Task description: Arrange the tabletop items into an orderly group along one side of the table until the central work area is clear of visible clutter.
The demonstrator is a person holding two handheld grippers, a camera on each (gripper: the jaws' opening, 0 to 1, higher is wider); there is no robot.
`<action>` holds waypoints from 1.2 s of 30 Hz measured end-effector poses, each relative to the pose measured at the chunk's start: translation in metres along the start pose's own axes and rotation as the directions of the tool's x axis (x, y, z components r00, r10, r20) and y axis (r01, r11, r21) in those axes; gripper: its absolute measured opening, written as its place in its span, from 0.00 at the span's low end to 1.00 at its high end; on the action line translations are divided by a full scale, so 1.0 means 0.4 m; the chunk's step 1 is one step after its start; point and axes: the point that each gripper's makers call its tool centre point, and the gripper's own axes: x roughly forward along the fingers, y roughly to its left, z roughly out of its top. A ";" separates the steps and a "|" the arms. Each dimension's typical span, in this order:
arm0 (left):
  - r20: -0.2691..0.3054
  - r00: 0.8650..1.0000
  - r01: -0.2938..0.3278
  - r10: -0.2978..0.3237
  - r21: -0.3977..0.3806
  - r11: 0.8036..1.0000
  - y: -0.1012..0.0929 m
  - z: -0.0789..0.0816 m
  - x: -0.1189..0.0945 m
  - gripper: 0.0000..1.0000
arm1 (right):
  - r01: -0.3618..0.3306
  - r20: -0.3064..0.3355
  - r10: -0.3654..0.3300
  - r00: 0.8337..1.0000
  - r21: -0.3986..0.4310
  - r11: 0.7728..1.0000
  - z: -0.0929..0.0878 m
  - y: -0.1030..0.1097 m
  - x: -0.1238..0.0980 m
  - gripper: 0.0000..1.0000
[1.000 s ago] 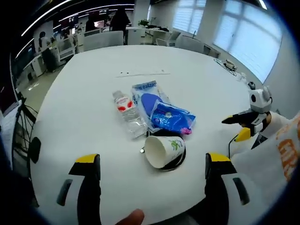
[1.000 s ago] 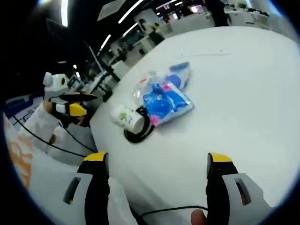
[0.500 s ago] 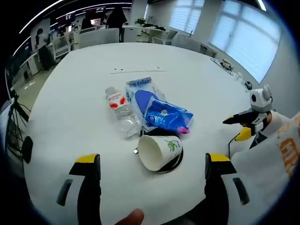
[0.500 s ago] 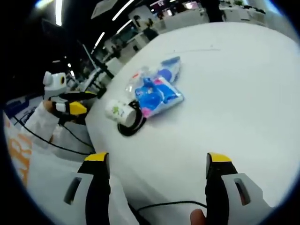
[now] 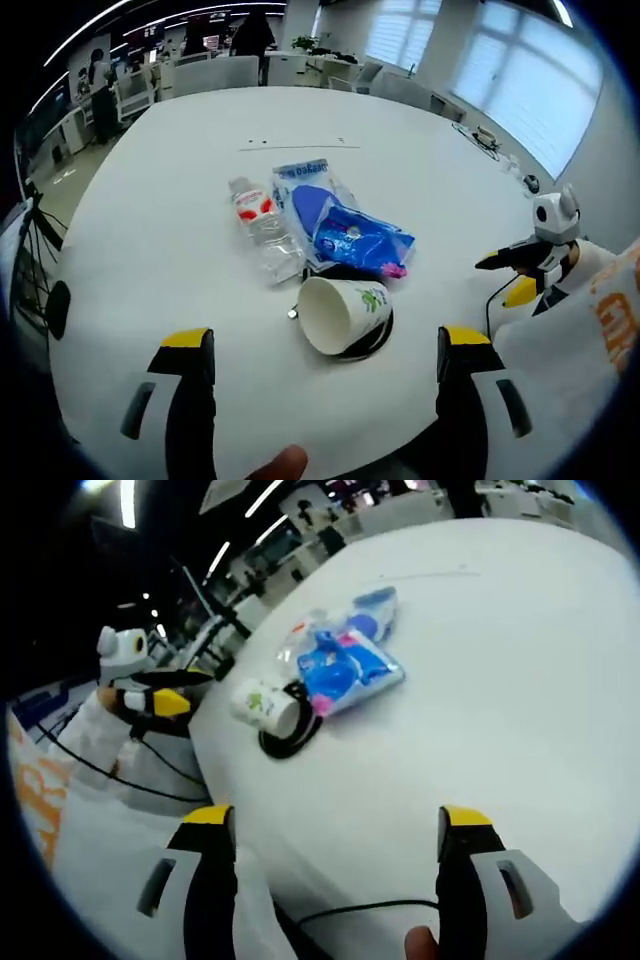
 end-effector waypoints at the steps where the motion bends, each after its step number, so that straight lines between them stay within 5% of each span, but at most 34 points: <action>1: 0.000 1.000 0.000 0.000 0.000 1.000 0.001 0.002 0.000 0.94 | 0.004 0.004 -0.004 1.000 -0.004 1.000 0.003 -0.002 -0.001 0.82; 36: -0.043 0.999 0.023 -0.022 0.039 0.999 -0.027 0.007 0.030 0.94 | -0.009 0.029 0.009 1.000 0.001 1.000 0.007 -0.015 -0.013 0.82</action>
